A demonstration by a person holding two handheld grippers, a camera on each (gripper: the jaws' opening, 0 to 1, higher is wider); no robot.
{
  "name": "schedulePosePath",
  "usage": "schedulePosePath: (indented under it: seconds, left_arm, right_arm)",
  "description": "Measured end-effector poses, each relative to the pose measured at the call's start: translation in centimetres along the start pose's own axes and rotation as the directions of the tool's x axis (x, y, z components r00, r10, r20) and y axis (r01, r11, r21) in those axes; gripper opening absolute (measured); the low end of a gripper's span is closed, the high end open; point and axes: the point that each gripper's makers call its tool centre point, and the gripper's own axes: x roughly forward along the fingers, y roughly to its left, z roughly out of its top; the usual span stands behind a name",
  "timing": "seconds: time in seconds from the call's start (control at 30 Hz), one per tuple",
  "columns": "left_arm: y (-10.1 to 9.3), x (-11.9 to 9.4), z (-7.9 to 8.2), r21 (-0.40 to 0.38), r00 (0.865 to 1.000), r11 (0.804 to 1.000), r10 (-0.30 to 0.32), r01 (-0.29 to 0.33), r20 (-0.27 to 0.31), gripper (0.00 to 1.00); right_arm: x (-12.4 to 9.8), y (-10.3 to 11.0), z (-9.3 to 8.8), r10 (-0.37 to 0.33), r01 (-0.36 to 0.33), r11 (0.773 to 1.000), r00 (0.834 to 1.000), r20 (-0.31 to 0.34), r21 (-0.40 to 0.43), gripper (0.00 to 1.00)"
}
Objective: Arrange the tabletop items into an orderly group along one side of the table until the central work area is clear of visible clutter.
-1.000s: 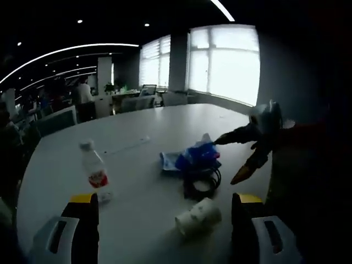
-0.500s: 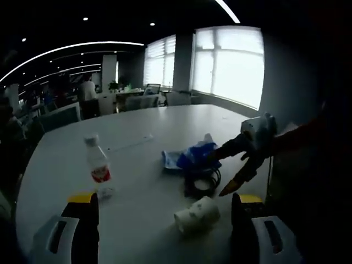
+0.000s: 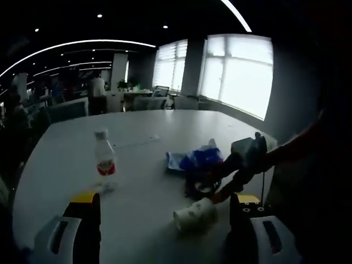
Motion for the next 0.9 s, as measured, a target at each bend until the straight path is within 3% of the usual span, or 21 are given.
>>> schedulePosePath:
  seconds: [0.3, 0.43, 0.7, 0.9]
  left_arm:
    - [0.3, -0.8, -1.6, -0.017, 0.999, 1.000, 0.017, -0.018, -0.031, 0.93]
    - [0.4, -1.0, -2.5, -0.023, 0.998, 0.999, 0.022, -0.023, -0.053, 0.91]
    - [-0.8, -0.5, -2.7, 0.026, 0.996, 1.000, 0.015, -0.012, -0.090, 0.91]
    - [-1.7, 0.1, -1.9, 0.015, 0.998, 1.000, -0.012, 0.013, -0.066, 0.88]
  right_arm:
    - [1.3, 1.1, -1.1, 0.065, -0.065, 0.998, 0.998, -0.003, 0.025, 0.11]
    - [1.3, 1.3, -1.1, 0.069, -0.069, 0.997, 0.998, 0.004, 0.030, 0.00]
    - [0.3, 1.9, 0.2, 0.082, -0.087, 0.992, 0.995, 0.051, 0.096, 0.00]
    - [-0.3, 2.0, 1.1, 0.060, -0.069, 0.990, 0.995, 0.075, 0.123, 0.00]
